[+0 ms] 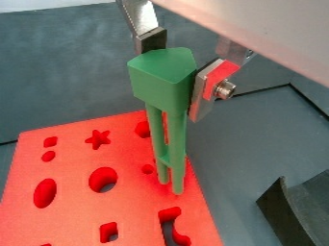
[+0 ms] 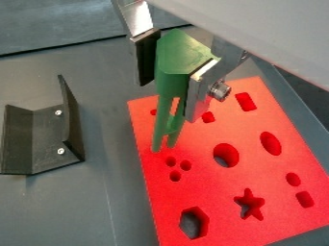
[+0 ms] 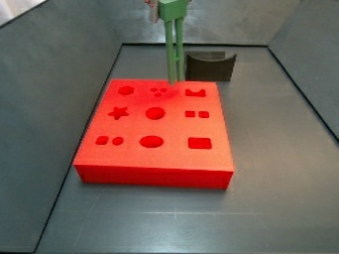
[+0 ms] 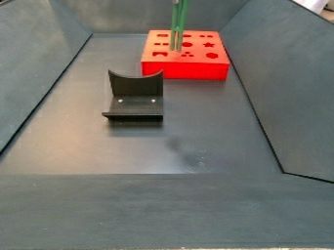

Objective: Pick up the 3 prong object. Move up. Move to above the board. Insert the 3 prong object.
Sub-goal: Insert the 3 prong object.

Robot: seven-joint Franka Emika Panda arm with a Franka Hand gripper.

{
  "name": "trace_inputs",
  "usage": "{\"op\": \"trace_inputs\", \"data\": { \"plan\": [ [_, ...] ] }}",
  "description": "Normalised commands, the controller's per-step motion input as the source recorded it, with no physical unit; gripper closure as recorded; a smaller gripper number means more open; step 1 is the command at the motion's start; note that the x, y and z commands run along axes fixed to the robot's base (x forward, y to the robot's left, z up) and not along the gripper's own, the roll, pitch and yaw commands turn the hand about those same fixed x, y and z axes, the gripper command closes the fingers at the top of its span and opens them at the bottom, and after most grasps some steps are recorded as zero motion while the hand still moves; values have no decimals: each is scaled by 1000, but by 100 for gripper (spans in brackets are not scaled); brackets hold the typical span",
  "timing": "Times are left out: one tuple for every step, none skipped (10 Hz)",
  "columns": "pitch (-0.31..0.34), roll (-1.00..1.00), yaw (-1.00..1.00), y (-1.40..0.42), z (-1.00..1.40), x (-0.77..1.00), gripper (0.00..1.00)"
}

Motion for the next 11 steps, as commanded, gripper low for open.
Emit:
{"op": "trace_inputs", "data": {
  "plan": [
    [-50, -37, 600, 66, 277, -329, 100],
    [-61, -1, 543, 0, 231, -349, 100],
    [-39, 0, 360, -51, 80, -160, 100],
    [0, -3, 20, 0, -20, 0, 100],
    [-23, 0, 743, -106, -166, -377, 100],
    [-79, 83, 917, -200, -123, -311, 100],
    [-83, 81, 917, -206, -83, -311, 100],
    [-64, 6, 720, -169, 0, -3, 100],
    [0, 0, 0, -34, 0, 0, 100],
    [0, 33, 0, -66, -3, 131, 100],
    [0, 79, 9, -180, -109, 209, 100]
  ]
}}
